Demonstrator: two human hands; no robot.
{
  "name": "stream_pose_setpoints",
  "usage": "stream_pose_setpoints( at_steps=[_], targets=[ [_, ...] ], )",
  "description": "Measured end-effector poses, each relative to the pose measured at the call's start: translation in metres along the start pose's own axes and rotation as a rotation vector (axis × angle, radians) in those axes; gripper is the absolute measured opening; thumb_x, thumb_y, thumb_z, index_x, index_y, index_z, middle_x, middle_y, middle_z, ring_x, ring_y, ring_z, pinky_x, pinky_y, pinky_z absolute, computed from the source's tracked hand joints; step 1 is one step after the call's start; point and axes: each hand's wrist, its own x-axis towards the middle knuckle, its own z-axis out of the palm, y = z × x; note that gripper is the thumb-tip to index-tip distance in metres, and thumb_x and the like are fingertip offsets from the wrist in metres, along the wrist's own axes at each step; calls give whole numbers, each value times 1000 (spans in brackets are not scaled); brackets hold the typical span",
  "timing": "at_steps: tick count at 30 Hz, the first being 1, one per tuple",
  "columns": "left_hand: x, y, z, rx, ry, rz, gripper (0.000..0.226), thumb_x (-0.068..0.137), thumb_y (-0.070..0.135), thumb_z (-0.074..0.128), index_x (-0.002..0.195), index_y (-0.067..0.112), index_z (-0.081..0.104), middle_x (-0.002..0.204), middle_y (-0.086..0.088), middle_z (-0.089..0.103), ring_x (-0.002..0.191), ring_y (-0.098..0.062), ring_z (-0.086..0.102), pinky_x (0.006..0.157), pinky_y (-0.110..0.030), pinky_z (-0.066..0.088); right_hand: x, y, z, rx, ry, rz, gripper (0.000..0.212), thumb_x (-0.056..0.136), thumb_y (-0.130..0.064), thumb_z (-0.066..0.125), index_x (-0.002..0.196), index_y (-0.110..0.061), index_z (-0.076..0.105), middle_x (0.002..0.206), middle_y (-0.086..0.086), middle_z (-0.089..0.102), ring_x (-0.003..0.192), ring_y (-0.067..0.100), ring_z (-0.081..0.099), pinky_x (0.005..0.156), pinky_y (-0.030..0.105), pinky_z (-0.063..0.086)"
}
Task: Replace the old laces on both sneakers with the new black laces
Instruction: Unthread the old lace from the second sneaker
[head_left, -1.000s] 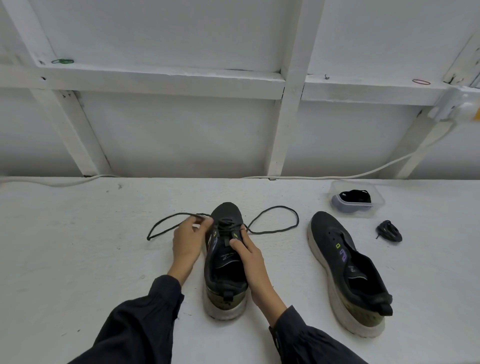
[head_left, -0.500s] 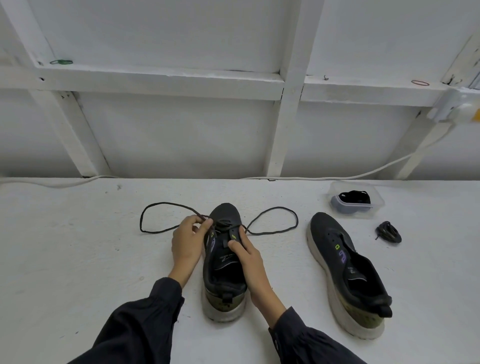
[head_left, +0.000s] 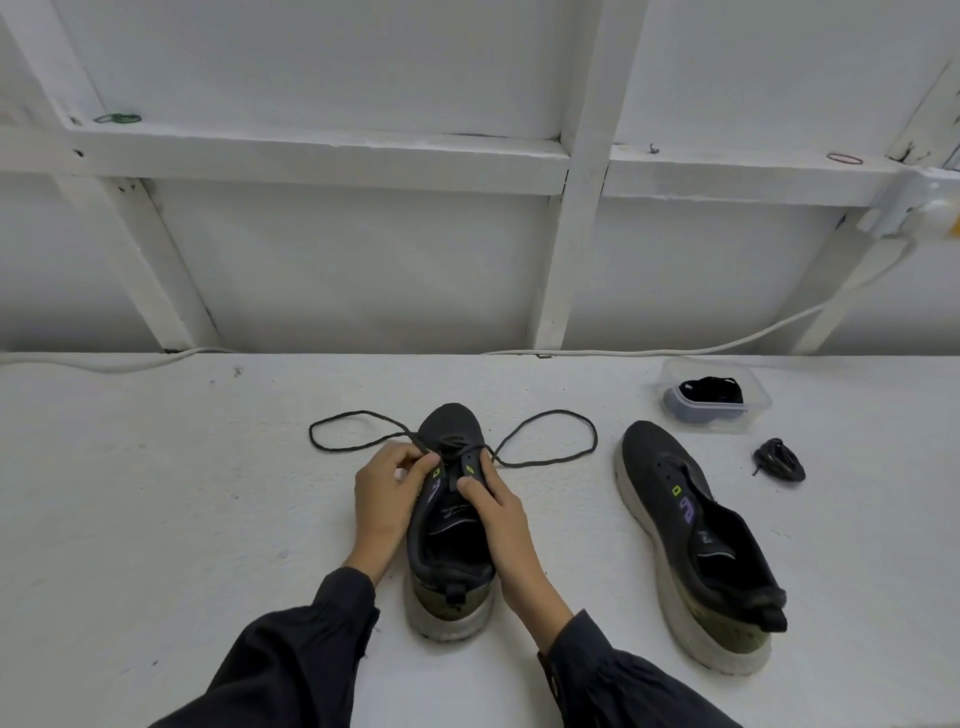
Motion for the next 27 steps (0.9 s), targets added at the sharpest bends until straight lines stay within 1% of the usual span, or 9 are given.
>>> stream_pose_setpoints(
  at_steps=[5, 10, 14, 15, 17, 19, 22, 25, 27],
  targets=[
    [13, 0, 5, 178, -105, 7, 20, 100, 20, 51, 83, 9, 54, 76, 1, 58, 74, -20, 55, 65, -32, 38, -2, -2, -1, -8, 7, -5, 76, 72, -59, 66, 143, -46, 43, 136, -11, 59, 121, 11, 58, 107, 40, 46],
    [12, 3, 1, -71, -24, -160, 23, 99, 28, 54, 85, 9, 56, 68, 0, 61, 60, -14, 56, 62, -29, 46, -7, -6, -2, -22, 9, -17, 76, 75, -58, 66, 145, -41, 42, 138, -13, 56, 122, 9, 56, 107, 36, 45],
    [5, 8, -6, -271, 69, -368, 40, 96, 40, 56, 71, 9, 58, 61, -3, 58, 54, -14, 52, 52, -25, 44, -9, -14, -8, -39, 85, -100, 35, 93, -43, 61, 126, -32, 60, 117, -15, 56, 107, -1, 53, 87, 13, 40],
    [2, 11, -8, -312, 90, -398, 43, 98, 40, 53, 70, 9, 58, 63, -4, 58, 57, -15, 53, 54, -26, 45, -9, -19, -9, -43, 105, -112, 21, 94, -44, 59, 108, -29, 67, 107, -10, 59, 97, 2, 55, 82, 15, 40],
    [-5, 18, -10, -379, 123, -413, 42, 101, 38, 48, 73, 10, 62, 72, -3, 63, 68, -16, 59, 63, -29, 48, -2, -24, -10, -72, 137, -106, 26, 93, -48, 58, 84, -26, 67, 98, 1, 61, 89, 10, 58, 81, 24, 44],
    [-15, 26, -11, -399, 89, -392, 30, 100, 35, 49, 85, 16, 67, 87, 1, 69, 84, -14, 64, 74, -26, 50, 6, -31, -14, -151, 110, -76, 17, 95, -39, 56, 103, -36, 71, 109, 1, 59, 98, 9, 59, 87, 21, 45],
    [-28, 35, -8, -411, -72, -362, 18, 95, 29, 60, 110, 21, 65, 110, 5, 68, 104, -11, 63, 83, -21, 49, 19, -39, -21, -366, 45, -144, 36, 97, -23, 53, 131, -35, 60, 114, 1, 56, 97, 9, 55, 86, 18, 42],
    [-37, 37, -5, -325, -220, -312, 49, 90, 28, 67, 135, 25, 50, 131, 10, 56, 119, -7, 55, 99, -24, 45, 28, -40, -24, -460, 116, -240, 28, 92, -24, 62, 117, -34, 69, 102, -3, 61, 90, 12, 59, 86, 30, 49],
    [-39, 37, -4, -229, -280, -272, 65, 89, 23, 69, 146, 23, 37, 140, 11, 45, 128, -7, 45, 107, -24, 37, 31, -44, -26, -569, 167, -275, 17, 88, -29, 68, 104, -34, 74, 96, -11, 64, 84, 1, 57, 75, 26, 47]
  ],
)
